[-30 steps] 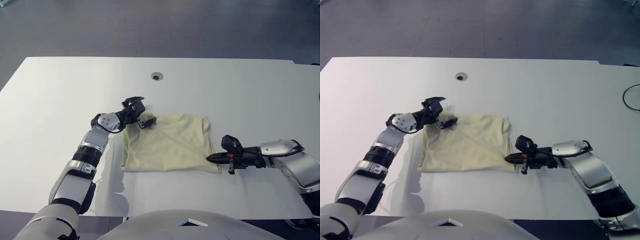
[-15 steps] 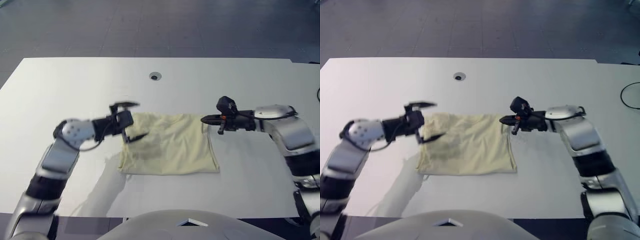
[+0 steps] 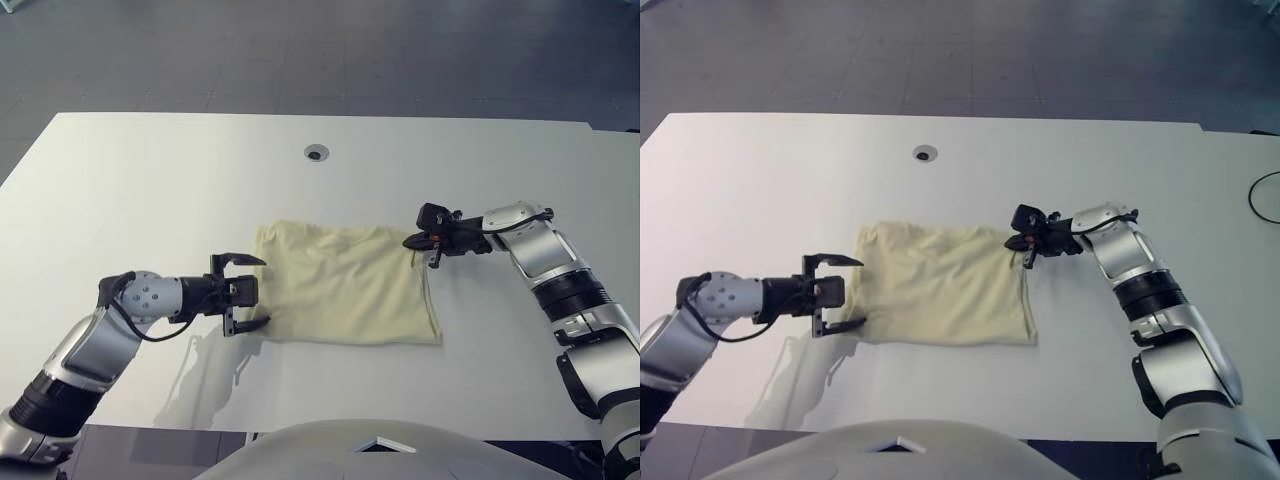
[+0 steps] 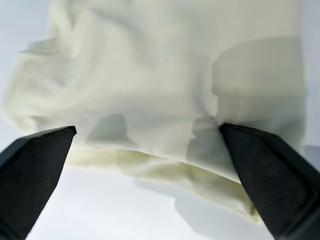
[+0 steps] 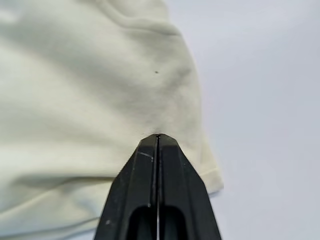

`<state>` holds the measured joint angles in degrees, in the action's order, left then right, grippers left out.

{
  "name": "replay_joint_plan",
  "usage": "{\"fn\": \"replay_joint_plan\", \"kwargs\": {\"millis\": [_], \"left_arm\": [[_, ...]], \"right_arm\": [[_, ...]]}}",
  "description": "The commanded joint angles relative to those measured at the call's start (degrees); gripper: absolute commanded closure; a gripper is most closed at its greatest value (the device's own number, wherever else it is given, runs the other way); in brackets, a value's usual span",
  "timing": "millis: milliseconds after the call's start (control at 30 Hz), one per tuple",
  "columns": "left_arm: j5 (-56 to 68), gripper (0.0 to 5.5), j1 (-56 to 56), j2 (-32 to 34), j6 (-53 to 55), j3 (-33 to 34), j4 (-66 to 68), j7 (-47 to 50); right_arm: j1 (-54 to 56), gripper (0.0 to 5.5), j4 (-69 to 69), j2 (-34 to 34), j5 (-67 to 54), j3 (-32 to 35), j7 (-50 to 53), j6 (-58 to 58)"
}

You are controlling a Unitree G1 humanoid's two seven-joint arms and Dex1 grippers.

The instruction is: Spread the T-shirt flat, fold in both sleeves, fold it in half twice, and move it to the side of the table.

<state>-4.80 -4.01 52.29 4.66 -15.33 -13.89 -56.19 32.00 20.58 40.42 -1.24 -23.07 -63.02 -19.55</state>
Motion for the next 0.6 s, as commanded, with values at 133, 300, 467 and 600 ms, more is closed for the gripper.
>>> {"fn": "replay_joint_plan", "kwargs": {"millis": [133,300,467,600], "left_arm": [[-12.47,0.12,-24.56,-6.79,-17.82,-11.25,31.93,-3.55],[-23.87,0.12,-44.98,-12.55,-35.88,-19.12,59.54,2.23],[-35.08,0.12,-57.51,-19.20,-43.79,-26.41,76.03,16.05],[-42.71,0.12,-62.52,-24.25,-46.57,-31.46,84.28,28.25]], "right_arm": [[-8.63,5.50,-13.27,8.11,1.51,-1.24,-5.58,-5.82],[-15.20,5.50,-25.86,9.90,-1.15,-2.97,-7.76,-11.11],[-20.98,5.50,-37.55,5.54,-6.86,-3.07,-4.33,-21.45],[-21.97,5.50,-43.52,0.05,-11.41,-2.71,0.32,-29.86]]}}
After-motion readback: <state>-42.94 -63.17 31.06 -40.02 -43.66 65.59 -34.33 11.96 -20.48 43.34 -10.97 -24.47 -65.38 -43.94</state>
